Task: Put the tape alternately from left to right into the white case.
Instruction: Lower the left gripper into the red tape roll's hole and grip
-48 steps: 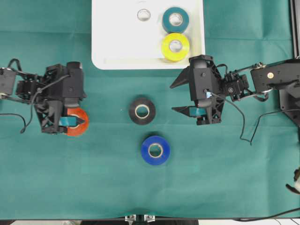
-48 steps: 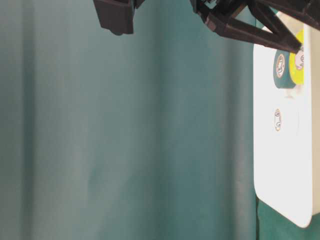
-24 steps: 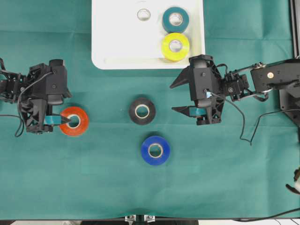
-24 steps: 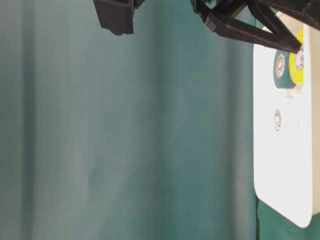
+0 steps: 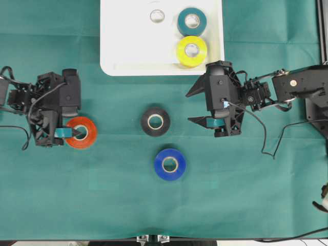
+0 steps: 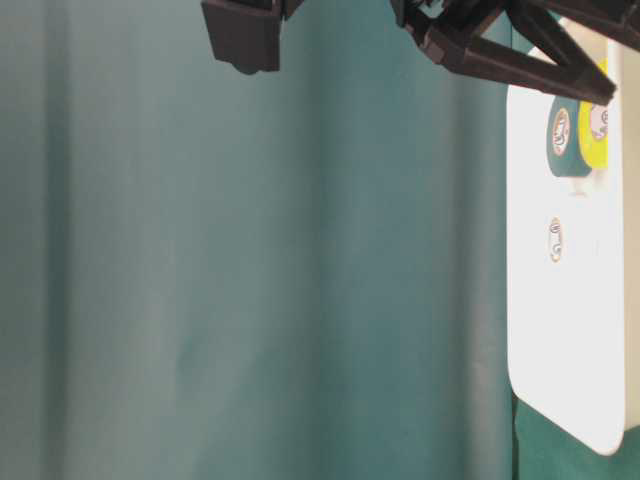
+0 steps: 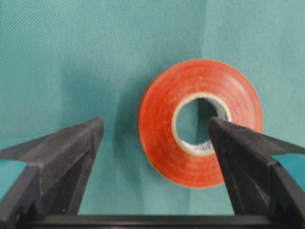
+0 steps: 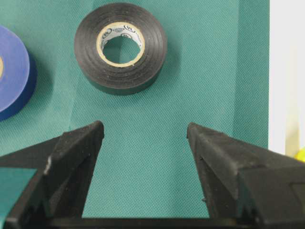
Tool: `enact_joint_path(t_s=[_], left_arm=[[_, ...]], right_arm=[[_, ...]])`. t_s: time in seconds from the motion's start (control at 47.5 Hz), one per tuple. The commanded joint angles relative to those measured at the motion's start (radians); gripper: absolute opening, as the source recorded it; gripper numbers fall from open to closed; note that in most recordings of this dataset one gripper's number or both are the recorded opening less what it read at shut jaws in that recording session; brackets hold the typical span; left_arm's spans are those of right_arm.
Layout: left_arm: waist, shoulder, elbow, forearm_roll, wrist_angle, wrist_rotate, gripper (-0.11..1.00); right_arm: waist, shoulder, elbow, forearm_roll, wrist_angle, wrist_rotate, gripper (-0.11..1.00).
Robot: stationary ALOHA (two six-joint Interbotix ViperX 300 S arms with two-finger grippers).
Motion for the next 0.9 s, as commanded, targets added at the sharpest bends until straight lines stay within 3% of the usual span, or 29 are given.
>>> enact_joint_path(t_s=[0.0,0.694,0.758,0.884], left_arm=[[-0.005,0.015,-0.009,-0.002,-0.014,0.0,0.76],[-0.005,0.12,-0.034,-0.002,-0.009,0.0,0.73],[-0.005,0.118,-0.038,-0.002,-0.008,0.0,0.65],[-0.008,0.115,-0.046,-0.002,-0.002,0.0,0.33]], right_arm=[[0.002,-0.009,-0.015,-0.002,-0.011,0.002,0.8],[0.002,0.002,-0.017,0.0,-0.018,0.002,0.8],[0.003,0.002,-0.017,0.0,-0.02,0.002,0.8],[0.002,0.002,-0.017,0.002,-0.018,0.002,0.8]])
